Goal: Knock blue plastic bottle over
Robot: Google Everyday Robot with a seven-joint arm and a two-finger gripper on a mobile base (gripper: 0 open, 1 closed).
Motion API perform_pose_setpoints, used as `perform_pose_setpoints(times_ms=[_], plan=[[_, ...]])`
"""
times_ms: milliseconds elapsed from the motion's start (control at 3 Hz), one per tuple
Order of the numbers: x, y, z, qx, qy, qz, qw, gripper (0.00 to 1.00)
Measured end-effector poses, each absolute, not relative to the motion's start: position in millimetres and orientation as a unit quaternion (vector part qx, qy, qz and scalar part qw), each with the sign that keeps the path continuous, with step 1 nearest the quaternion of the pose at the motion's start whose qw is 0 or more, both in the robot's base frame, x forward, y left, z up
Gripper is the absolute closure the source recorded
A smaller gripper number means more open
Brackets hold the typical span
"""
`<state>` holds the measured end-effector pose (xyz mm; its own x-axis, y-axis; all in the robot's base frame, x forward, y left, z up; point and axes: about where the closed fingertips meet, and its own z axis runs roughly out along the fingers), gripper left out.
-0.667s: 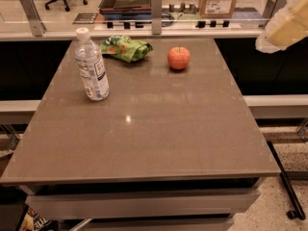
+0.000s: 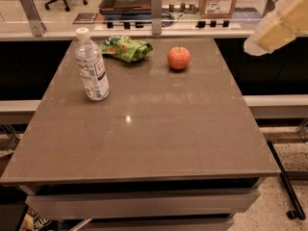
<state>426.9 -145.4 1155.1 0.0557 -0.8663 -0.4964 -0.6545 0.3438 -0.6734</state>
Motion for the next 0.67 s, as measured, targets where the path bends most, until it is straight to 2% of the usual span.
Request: perform_pose_setpoints(times_ms=[667], plan=[[441, -126, 1121, -0.539, 0.662, -0.04, 0.52, 0.0]])
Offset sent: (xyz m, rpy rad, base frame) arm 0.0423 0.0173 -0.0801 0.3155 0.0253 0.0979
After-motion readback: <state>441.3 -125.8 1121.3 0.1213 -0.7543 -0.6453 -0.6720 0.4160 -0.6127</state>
